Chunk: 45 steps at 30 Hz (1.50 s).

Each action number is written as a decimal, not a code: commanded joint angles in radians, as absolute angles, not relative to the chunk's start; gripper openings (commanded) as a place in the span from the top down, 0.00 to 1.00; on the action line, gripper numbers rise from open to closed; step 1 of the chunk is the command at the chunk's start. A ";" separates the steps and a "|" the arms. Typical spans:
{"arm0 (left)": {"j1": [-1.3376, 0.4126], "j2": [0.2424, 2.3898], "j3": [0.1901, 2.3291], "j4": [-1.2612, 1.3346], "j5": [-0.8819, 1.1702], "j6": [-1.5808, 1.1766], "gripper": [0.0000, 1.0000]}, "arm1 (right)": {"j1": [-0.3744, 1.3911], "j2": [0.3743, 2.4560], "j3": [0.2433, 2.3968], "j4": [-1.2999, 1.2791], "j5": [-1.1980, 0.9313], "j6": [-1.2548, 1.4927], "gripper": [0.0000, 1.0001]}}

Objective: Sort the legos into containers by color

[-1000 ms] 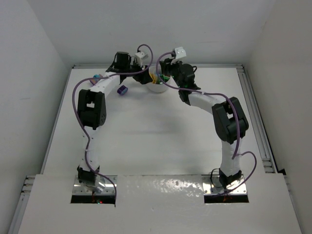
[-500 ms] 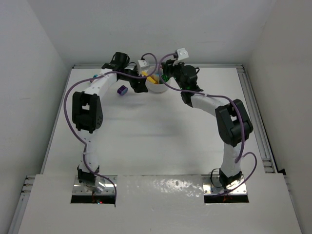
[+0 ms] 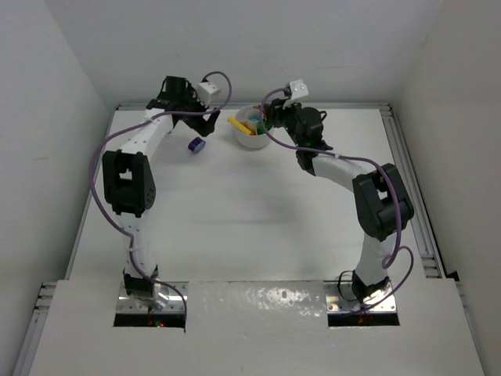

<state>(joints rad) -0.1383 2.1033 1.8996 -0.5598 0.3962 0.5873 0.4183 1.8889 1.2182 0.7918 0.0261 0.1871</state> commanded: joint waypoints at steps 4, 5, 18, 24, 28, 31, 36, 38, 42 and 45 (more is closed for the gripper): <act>-0.094 2.169 1.891 -0.577 0.172 0.574 0.11 | 0.414 1.827 1.204 0.795 -0.028 0.181 0.56; -0.087 2.201 1.899 -0.593 0.166 0.571 0.16 | 0.414 1.821 1.201 0.795 -0.026 0.183 0.55; -0.063 2.309 1.888 -0.557 0.215 0.562 0.49 | 0.416 1.775 1.123 0.755 -0.003 0.170 0.56; -0.058 2.292 1.894 -0.529 0.236 0.523 0.97 | 0.414 1.753 1.089 0.756 0.017 0.160 0.56; -0.058 2.283 1.972 -0.534 0.252 0.424 1.00 | 0.414 1.743 1.066 0.761 0.031 0.156 0.56; -0.063 2.281 2.061 -0.459 0.224 0.304 1.00 | 0.414 1.733 1.049 0.761 0.032 0.163 0.56; -0.116 2.302 2.192 -0.315 0.274 0.222 1.00 | 0.414 1.723 1.019 0.755 0.046 0.166 0.56; -0.161 2.307 2.206 -0.276 0.273 0.219 1.00 | 0.414 1.714 1.003 0.753 0.057 0.167 0.56; -0.212 2.336 2.218 -0.206 0.301 0.166 1.00 | 0.416 1.692 0.980 0.742 0.067 0.155 0.56; -0.232 2.358 2.217 -0.184 0.302 0.141 1.00 | 0.414 1.677 0.970 0.732 0.080 0.137 0.56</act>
<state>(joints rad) -0.2054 2.3249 2.1918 -0.2504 0.2737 0.1989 0.4183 1.7279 0.9741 0.7078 0.0551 0.1589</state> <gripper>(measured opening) 0.344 0.439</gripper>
